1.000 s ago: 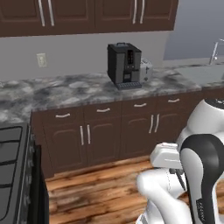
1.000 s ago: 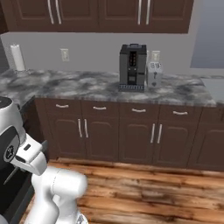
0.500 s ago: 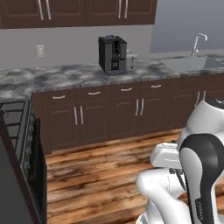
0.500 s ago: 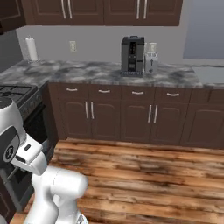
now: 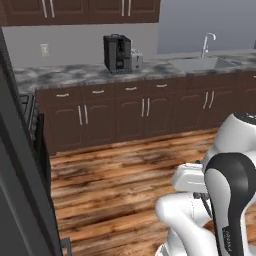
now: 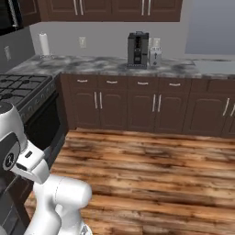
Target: Take the fork and place it on the left side of the plate. Then take the spoon and place it on the right side of the plate. Make sure they're directly next to the plate.
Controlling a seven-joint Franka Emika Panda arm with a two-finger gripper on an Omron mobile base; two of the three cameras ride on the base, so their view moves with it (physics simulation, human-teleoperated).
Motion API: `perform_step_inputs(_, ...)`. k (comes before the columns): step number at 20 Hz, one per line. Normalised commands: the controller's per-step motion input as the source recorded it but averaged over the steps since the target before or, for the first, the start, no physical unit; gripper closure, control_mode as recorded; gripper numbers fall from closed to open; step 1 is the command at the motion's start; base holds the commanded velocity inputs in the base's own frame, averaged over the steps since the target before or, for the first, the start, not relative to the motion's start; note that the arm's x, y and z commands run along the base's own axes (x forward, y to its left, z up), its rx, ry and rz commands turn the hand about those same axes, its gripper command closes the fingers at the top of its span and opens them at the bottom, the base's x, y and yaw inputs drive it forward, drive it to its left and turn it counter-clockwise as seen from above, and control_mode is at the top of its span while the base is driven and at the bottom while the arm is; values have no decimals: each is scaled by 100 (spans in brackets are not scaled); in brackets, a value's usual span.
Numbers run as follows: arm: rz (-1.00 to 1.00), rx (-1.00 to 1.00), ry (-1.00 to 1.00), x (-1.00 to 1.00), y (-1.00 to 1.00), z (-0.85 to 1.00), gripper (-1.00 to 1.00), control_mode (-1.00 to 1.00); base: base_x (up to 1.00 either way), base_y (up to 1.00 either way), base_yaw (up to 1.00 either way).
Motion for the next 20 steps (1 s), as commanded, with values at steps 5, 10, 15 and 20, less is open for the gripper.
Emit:
perform_step_inputs(5, 0, 0, 0, 0, 0, 0, 100, 100, -97, -40, 0)
perform_step_inputs(10, 0, 0, 0, 0, 0, 0, 100, 100, -99, -43, 0)
perform_step_inputs(15, 0, 0, 0, 0, 0, 0, 100, 100, -100, -44, 0)
perform_step_inputs(20, 0, 0, 0, 0, 0, 0, 100, 100, -100, -43, 0)
